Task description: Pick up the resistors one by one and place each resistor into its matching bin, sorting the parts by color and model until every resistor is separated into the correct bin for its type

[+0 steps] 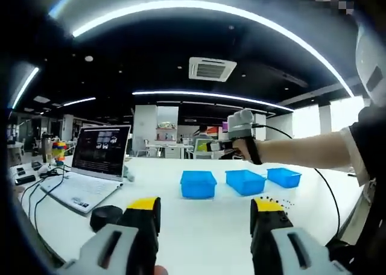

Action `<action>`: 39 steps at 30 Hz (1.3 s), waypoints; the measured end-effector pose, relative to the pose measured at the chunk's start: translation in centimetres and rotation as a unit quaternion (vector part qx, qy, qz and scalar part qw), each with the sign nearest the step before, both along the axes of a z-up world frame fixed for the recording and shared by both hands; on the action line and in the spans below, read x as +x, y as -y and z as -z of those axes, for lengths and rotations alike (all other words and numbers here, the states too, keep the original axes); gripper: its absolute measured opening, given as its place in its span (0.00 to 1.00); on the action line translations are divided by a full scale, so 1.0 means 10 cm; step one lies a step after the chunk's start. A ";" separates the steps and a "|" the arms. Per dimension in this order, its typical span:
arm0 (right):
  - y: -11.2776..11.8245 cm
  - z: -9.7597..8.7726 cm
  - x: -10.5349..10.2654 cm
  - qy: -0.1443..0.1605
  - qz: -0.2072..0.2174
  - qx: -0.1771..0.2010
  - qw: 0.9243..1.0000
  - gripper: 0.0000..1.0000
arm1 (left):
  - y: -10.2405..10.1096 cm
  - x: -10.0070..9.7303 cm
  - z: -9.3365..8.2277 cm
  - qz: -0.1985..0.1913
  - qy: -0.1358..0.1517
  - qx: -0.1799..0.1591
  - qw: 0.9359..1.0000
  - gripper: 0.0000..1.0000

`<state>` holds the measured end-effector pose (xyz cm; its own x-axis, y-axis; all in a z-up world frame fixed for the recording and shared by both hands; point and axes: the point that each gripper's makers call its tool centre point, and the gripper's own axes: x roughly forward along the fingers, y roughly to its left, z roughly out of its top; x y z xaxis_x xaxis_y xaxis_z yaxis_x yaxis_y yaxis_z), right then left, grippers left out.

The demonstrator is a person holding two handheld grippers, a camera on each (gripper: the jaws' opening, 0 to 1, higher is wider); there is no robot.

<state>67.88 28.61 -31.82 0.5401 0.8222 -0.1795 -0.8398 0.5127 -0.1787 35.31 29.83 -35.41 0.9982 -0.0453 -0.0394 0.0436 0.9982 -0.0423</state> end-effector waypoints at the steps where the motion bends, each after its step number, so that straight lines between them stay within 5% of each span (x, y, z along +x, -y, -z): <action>1: 0.00 0.05 0.01 -0.007 0.003 -0.006 1.000 0.07 | 0.01 0.00 0.01 0.002 -0.002 0.001 1.000 0.61; 6: 0.02 0.17 -0.02 -0.024 0.004 -0.016 1.000 0.13 | 0.05 0.00 0.00 0.007 -0.002 0.000 1.000 0.61; 11: 0.15 0.07 -0.09 -0.015 -0.002 -0.001 1.000 0.26 | 0.06 0.01 0.00 0.010 -0.002 0.000 1.000 0.61; 15: 0.38 -0.01 -0.25 -0.015 -0.016 0.007 1.000 0.28 | 0.13 0.05 0.00 0.022 -0.005 0.001 1.000 0.61; 19: 0.82 -0.09 -0.46 -0.020 -0.020 0.032 0.999 0.31 | 0.31 0.11 0.02 0.054 -0.005 -0.021 0.998 0.61; 29: 1.94 -0.05 -1.18 -0.025 -0.020 0.066 0.997 0.36 | 0.62 0.24 0.00 0.100 -0.005 -0.017 0.995 0.61; 35: 2.72 -0.01 -1.75 -0.019 0.009 0.097 0.995 0.36 | 0.82 0.25 0.02 0.152 -0.014 -0.029 0.988 0.61; 39: 3.20 0.13 -2.03 -0.013 0.055 0.083 0.995 0.36 | 0.90 0.24 0.09 0.165 -0.027 -0.017 0.986 0.61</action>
<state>47.62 -3.43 -33.12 0.6257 0.7777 -0.0614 -0.7800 0.6225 -0.0639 37.75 20.86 -36.30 0.9251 -0.3700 -0.0848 0.3631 0.9277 -0.0870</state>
